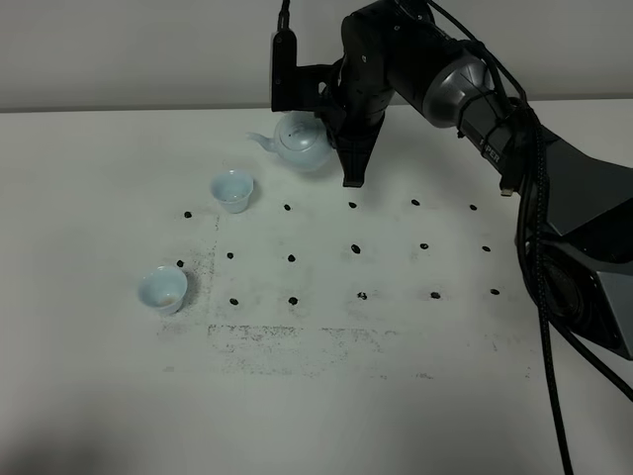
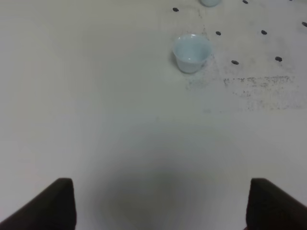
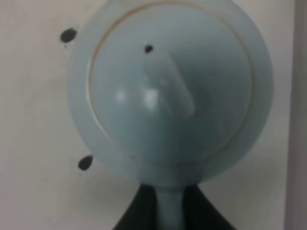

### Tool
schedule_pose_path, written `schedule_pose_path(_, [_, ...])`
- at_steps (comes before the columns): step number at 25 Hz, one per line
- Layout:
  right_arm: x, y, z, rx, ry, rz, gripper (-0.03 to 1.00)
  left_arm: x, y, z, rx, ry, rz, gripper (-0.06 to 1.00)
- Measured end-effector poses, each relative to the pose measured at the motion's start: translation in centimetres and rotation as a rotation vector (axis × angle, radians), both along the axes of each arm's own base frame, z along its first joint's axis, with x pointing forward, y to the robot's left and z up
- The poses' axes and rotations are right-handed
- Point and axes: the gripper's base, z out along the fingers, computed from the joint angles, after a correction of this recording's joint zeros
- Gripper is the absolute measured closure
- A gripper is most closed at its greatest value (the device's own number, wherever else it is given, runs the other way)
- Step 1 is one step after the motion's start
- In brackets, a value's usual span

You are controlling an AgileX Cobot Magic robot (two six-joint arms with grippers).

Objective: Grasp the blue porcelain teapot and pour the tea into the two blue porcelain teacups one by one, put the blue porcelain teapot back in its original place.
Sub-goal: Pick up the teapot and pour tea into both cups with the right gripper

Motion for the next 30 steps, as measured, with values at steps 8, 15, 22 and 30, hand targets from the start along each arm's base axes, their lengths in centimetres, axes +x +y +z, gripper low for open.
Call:
schedule_pose_path(8, [-0.1,1.0,-0.4,-0.035,-0.038,0.059,0.88,0.0,0.0,0.0,0.0,0.0,0.0,0.22])
schedule_pose_path(15, [0.0,1.3,-0.7,-0.07,-0.067,0.087,0.88,0.0,0.0,0.0,0.0,0.0,0.0,0.22])
schedule_pose_path(22, [-0.1,2.4,-1.3,-0.083,-0.082,0.126,0.88,0.0,0.0,0.0,0.0,0.0,0.0,0.22])
schedule_pose_path(30, [0.0,2.7,-1.1,-0.129,-0.132,0.159,0.88,0.0,0.0,0.0,0.0,0.0,0.0,0.22])
